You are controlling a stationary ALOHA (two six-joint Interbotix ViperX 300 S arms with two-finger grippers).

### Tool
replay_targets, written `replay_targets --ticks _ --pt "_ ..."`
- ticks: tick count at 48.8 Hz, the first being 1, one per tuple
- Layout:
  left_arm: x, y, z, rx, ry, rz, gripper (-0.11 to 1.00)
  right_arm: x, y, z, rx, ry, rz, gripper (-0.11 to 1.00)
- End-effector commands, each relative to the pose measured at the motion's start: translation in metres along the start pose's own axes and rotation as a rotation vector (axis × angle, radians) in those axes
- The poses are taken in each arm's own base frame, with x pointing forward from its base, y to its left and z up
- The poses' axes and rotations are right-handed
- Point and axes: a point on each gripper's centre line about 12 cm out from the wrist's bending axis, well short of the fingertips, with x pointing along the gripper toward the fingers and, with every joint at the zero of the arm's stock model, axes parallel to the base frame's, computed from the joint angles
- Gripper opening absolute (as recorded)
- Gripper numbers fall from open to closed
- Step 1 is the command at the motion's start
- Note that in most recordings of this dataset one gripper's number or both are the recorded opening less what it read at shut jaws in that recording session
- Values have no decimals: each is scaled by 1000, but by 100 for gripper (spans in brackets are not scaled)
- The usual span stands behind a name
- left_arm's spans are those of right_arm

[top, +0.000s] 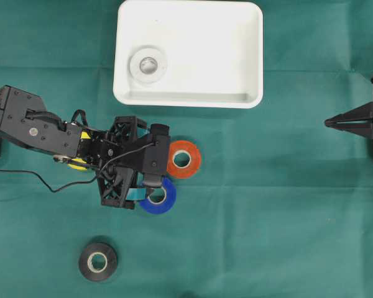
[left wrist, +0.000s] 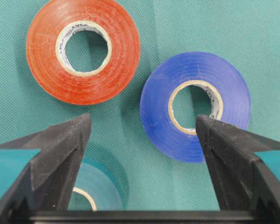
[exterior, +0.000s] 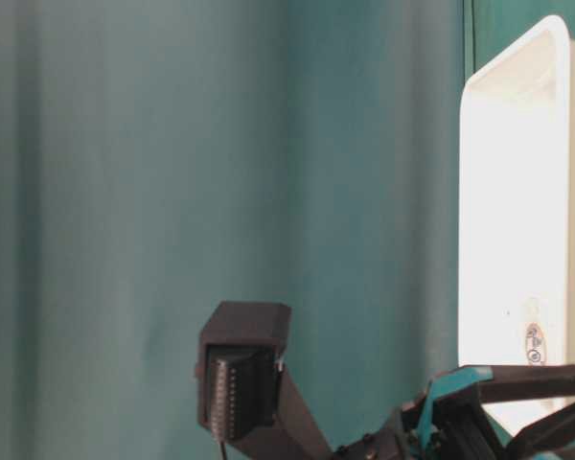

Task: Put the tape into the white case with the left arm.
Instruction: 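Lower the left gripper into the blue tape roll's core and grip it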

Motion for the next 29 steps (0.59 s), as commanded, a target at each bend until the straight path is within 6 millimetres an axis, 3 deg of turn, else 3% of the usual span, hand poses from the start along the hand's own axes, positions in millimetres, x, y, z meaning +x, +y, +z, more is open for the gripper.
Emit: replay_targets --ticks 1,29 --pt "-4 -2 10 0 -30 -4 90 1 0 5 2 -11 -3 -10" --pt "34 -1 1 -2 52 1 90 1 0 5 1 -11 -3 -10"
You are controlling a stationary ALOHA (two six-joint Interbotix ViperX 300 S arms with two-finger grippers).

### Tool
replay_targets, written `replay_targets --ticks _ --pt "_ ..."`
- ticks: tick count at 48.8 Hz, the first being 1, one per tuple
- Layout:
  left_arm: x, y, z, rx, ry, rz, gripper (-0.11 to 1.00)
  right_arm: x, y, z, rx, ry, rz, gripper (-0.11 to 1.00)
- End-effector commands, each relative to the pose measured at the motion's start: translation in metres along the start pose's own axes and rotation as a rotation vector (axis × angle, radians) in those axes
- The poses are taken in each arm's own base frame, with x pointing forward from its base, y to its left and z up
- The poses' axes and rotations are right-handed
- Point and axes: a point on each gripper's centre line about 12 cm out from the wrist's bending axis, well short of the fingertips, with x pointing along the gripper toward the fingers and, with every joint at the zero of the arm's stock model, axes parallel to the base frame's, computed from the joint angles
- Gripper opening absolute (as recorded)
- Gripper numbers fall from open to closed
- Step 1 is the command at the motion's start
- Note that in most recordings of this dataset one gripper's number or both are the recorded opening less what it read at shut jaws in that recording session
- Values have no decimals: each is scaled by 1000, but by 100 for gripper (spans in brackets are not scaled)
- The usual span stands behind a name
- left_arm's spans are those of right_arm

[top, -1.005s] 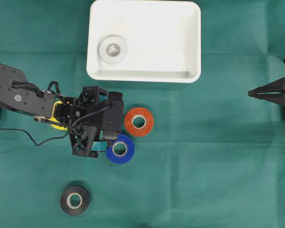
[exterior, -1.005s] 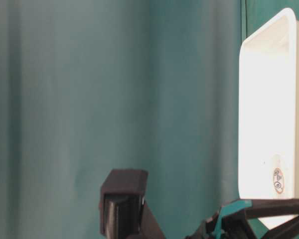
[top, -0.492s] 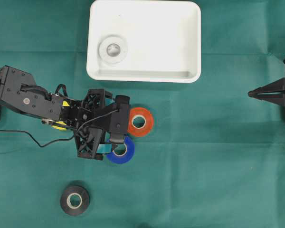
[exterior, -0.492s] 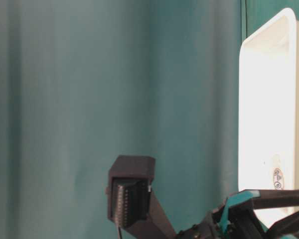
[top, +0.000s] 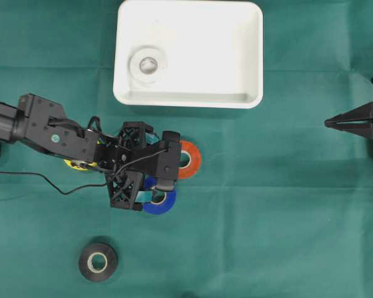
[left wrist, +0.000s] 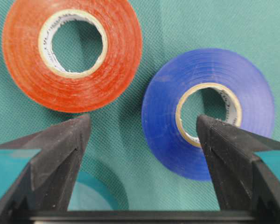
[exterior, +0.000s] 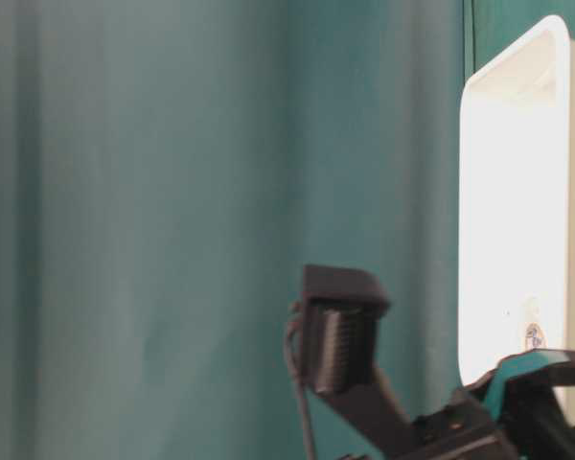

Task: Put the tape into the white case with the left arm.
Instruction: 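Lower the left gripper into the blue tape roll's core and grip it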

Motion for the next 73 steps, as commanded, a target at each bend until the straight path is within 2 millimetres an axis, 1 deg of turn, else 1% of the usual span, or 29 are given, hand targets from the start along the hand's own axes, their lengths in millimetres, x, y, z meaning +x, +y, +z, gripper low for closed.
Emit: replay_targets --ticks 1,6,10,24,28,30,33,39,40,41,61,66,73 --pt "1 -2 9 -2 -21 -3 90 1 0 4 0 -9 -1 -10" --pt "7 -2 7 -2 -6 -2 89 1 0 4 0 -8 -1 -10" --pt "9 -2 6 -2 -1 -2 89 1 0 4 0 -8 -1 -10" --pt "8 -2 7 -8 -3 -2 89 1 0 4 2 -9 -1 -10" --pt "7 -3 7 -12 -4 -4 87 1 0 4 2 -8 -1 -10" --pt "7 -3 7 -15 -1 -4 83 1 0 4 2 -9 -1 -10" --pt "7 -3 6 -16 6 -4 67 1 0 5 0 -9 -1 -10" --pt "6 -3 3 -18 33 -3 32 1 0 5 0 -9 -1 -10" --pt "6 -3 3 -18 36 -3 27 1 0 4 0 -8 -1 -10" --pt "5 -3 2 -18 40 -3 25 1 0 5 2 -9 -1 -10" --pt "2 -9 3 -4 38 -10 26 1 0 5 2 -9 -1 -10" --pt "-4 -14 7 6 20 -18 26 1 0 4 0 -8 -1 -10" --pt "-19 -19 15 15 -15 -27 26 1 0 4 2 -8 -1 -10"
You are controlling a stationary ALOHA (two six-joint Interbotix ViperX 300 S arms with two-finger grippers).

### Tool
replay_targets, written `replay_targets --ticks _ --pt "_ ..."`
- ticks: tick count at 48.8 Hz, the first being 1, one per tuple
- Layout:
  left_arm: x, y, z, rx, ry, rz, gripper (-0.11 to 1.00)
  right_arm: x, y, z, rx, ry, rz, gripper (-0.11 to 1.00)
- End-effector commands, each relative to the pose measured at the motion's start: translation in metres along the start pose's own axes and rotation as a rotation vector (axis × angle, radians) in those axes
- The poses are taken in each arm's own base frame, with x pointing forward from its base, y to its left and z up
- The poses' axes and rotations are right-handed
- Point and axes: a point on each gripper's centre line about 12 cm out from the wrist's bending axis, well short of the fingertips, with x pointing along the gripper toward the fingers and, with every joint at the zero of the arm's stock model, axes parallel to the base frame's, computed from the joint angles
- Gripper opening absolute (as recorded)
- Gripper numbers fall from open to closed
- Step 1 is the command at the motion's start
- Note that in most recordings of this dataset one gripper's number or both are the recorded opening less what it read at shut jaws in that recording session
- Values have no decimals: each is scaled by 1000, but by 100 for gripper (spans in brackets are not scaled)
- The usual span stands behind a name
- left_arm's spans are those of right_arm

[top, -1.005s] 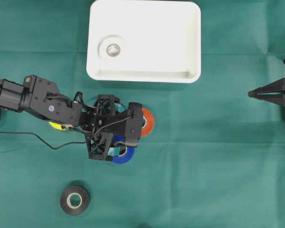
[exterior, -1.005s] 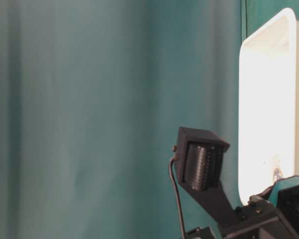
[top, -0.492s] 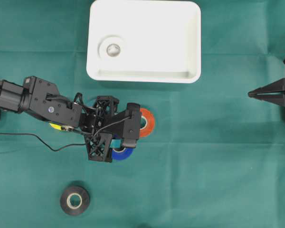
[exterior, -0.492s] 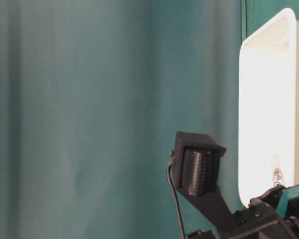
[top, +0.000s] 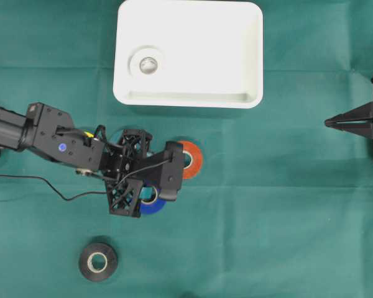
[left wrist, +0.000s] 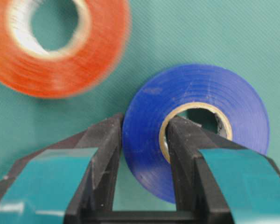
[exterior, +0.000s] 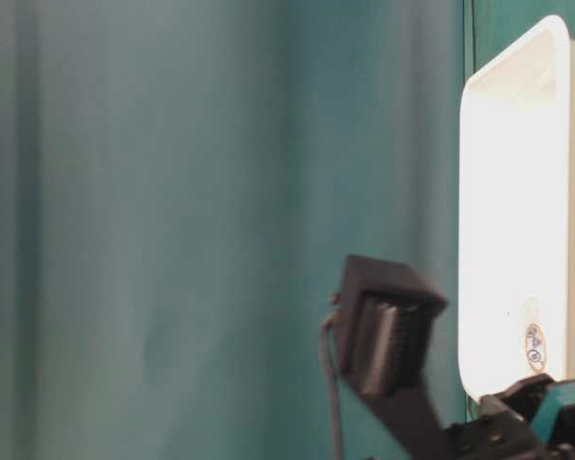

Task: Put the tape into the white case with the left arm.
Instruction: 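Lower the left gripper into the blue tape roll's core and grip it, then carry the blue tape roll into the tray and lower it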

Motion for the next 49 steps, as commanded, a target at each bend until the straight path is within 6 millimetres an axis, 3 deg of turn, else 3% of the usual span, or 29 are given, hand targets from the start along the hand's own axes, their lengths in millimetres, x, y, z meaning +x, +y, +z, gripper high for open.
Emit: replay_targets --ticks 1,15,31,49 --pt "-23 -5 16 6 -71 -11 26 1 0 4 0 -11 -1 -10" --pt "-57 -6 23 7 -93 -15 26 1 0 1 0 -3 0 -10" --pt "-71 -2 29 0 -119 -11 26 1 0 1 2 -5 -1 -10" --pt "-76 40 31 -85 -124 49 26 1 0 2 2 -6 -1 -10"
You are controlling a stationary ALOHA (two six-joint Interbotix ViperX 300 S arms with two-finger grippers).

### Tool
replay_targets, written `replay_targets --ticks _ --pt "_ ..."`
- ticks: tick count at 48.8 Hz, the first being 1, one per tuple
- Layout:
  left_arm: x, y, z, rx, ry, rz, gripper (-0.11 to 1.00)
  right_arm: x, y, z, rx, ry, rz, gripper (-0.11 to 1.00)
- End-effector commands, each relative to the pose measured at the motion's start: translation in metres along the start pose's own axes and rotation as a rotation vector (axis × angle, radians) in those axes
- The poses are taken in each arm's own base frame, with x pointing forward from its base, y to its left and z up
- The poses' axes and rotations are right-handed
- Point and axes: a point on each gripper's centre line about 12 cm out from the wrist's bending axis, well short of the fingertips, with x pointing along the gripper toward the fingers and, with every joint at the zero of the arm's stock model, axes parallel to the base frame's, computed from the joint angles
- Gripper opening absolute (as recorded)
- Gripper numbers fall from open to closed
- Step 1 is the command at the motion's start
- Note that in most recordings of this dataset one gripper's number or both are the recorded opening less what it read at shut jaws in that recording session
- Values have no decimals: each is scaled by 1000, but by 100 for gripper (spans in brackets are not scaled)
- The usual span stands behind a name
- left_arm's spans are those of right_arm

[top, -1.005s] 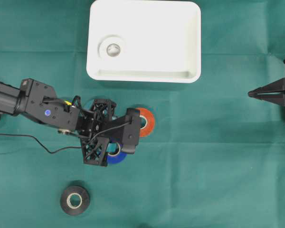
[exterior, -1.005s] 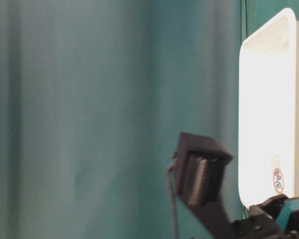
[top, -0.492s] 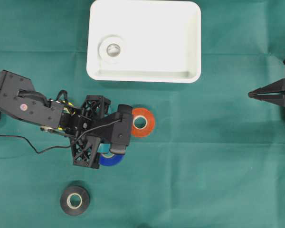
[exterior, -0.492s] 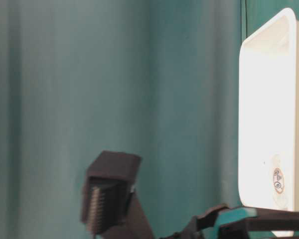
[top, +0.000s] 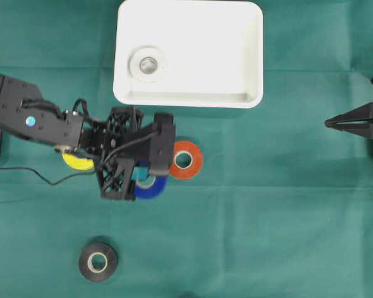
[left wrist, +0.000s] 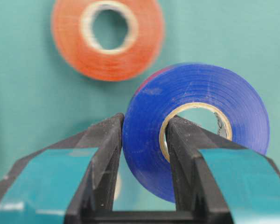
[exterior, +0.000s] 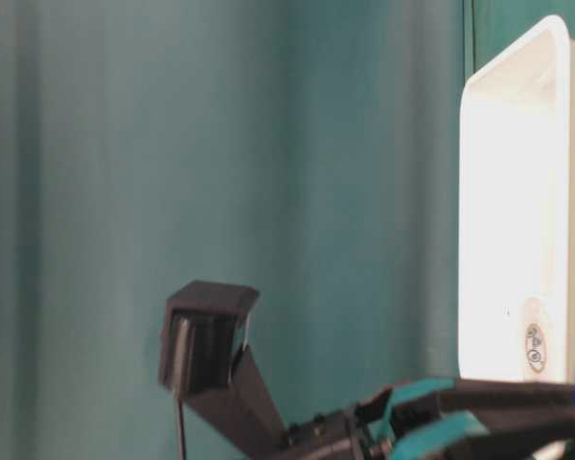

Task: Put the tape into the white case with the left arm.
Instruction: 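Carry the blue tape roll into the tray and lower it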

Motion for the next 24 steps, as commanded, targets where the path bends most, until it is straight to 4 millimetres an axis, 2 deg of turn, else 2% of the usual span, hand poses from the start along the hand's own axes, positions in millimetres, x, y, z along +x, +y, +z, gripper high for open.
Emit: replay_targets --ticks 1,11,24 --pt "-15 10 17 -23 -67 12 26 1 0 5 0 -11 -1 -10" --pt "-18 45 28 -93 -116 63 26 1 0 4 0 -11 -1 -10" --pt "-17 85 32 -174 -162 123 26 1 0 5 2 -12 -1 -10"
